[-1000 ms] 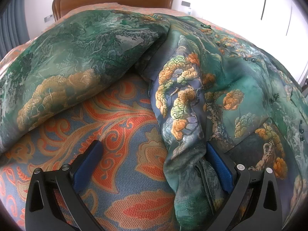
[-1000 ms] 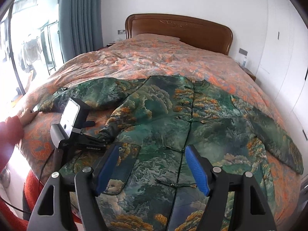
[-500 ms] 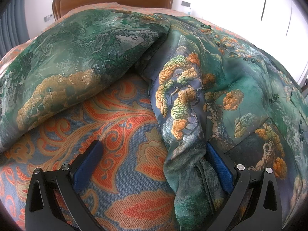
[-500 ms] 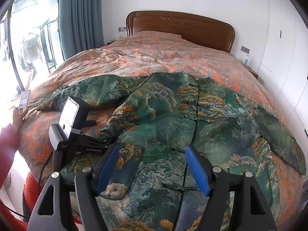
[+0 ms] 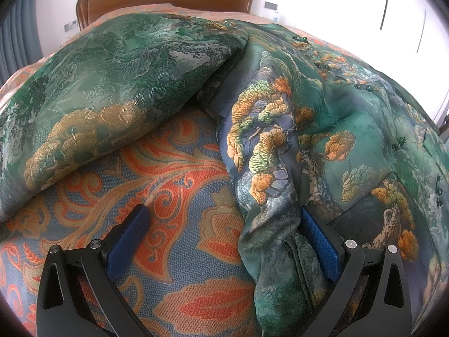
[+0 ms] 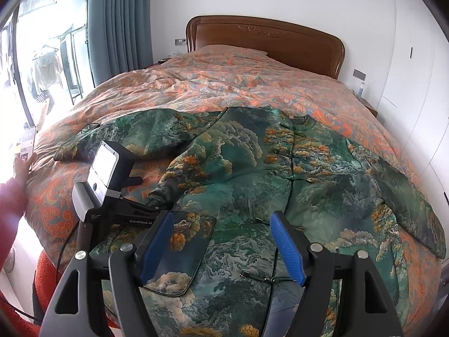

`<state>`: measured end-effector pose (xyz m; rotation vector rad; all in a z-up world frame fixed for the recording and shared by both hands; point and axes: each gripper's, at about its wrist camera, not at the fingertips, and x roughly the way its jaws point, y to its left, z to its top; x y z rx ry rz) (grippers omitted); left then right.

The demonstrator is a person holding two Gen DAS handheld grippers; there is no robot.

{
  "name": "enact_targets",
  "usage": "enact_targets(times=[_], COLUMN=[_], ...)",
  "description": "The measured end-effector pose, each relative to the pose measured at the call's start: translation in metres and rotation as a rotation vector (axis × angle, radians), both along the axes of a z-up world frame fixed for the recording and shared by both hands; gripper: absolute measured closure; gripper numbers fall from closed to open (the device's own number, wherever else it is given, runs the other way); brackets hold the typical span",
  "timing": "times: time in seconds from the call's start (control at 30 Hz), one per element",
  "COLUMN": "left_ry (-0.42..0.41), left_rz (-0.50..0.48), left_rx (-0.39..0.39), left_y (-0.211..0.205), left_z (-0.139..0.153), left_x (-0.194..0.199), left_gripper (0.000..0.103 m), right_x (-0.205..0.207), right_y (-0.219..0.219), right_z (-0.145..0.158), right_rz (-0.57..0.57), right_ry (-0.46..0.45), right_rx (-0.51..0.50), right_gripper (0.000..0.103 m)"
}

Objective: Fold large clothes

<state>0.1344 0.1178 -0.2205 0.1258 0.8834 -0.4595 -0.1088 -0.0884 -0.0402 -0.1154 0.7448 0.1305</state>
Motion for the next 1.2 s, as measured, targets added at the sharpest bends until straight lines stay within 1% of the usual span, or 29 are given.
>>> enact_targets(times=[0.47,0.83,1.2], left_ry=[0.001,0.001,0.001], left_rz=[0.0,0.0,0.0], left_rx=[-0.001,-0.001,-0.001], left_y=[0.0,0.0,0.0], left_z=[0.0,0.0,0.0], left_x=[0.0,0.0,0.0], left_gripper=[0.0,0.0,0.0], right_x=[0.001,0.001,0.001], right_y=[0.021,0.022,0.03], right_z=[0.001,0.002,0.001], right_rz=[0.033,0.027,0.044], right_ry=[-0.005,-0.007,0.0], right_rx=[-0.033,-0.032,-0.043], right_gripper=[0.03,0.03,0.03])
